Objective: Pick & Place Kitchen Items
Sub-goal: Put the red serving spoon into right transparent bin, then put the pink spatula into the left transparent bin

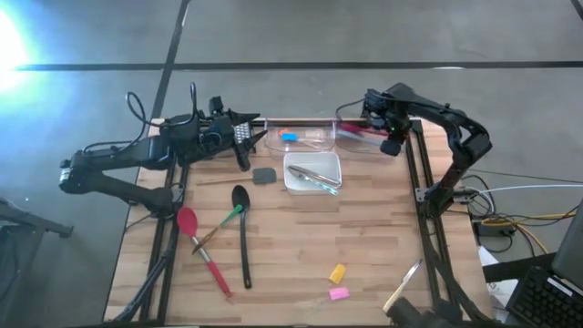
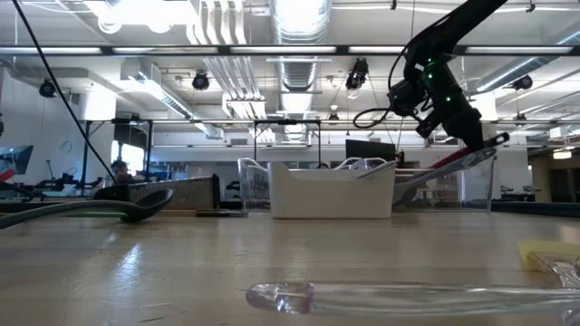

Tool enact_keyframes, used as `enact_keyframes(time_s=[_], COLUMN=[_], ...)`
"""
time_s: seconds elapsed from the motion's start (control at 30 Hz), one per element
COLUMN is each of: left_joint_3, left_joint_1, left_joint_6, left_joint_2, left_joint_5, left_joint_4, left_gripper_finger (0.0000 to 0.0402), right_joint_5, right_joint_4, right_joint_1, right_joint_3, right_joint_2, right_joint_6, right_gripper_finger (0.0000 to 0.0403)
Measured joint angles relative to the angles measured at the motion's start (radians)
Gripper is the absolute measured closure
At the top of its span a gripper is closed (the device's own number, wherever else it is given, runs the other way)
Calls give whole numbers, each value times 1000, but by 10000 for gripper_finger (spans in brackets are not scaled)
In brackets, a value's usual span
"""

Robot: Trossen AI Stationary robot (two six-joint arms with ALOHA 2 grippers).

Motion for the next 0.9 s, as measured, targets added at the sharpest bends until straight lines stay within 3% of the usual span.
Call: enact_keyframes(time_s=[0.13,0.3,0.67,0.9], left_joint_3=[0,0,-1,-3], left_joint_1=[0,0,0,0], left_joint_6=[-1,-7,-133,-134], left_joint_2=[0,0,0,0], left_joint_5=[0,0,0,9], left_joint_4=[1,1,5,-5], left_gripper_finger=[184,184,184,184], right_joint_5=[-52,-110,-377,-561], right_joint_4=[-3,-26,-3,55], right_joint_1=[0,3,32,135], right_joint_3=[0,0,13,13], right_joint_2=[-26,-68,-282,-435], right_joint_6=[1,43,127,219], right_gripper_finger=[256,232,253,276])
